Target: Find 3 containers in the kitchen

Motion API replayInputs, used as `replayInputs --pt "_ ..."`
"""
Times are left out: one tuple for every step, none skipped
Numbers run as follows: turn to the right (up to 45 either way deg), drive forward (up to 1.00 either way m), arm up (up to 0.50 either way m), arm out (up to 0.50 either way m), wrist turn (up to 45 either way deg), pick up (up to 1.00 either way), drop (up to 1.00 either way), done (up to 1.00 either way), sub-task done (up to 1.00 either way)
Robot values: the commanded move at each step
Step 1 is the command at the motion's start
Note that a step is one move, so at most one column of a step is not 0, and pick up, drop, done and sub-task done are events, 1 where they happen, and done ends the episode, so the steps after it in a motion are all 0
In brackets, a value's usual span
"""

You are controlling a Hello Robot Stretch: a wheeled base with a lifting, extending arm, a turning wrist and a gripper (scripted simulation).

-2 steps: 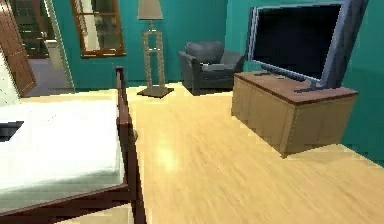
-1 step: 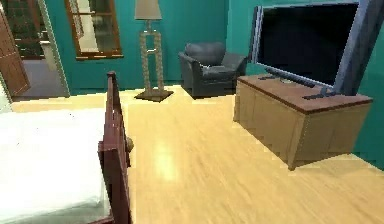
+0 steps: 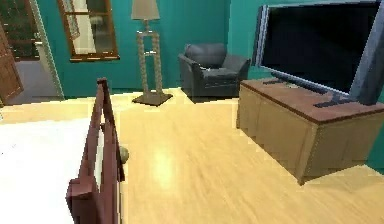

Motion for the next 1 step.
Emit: replayInputs --pt "33.0 0.00 0.00 0.00 0.0 0.00 0.00 0.00 0.00"
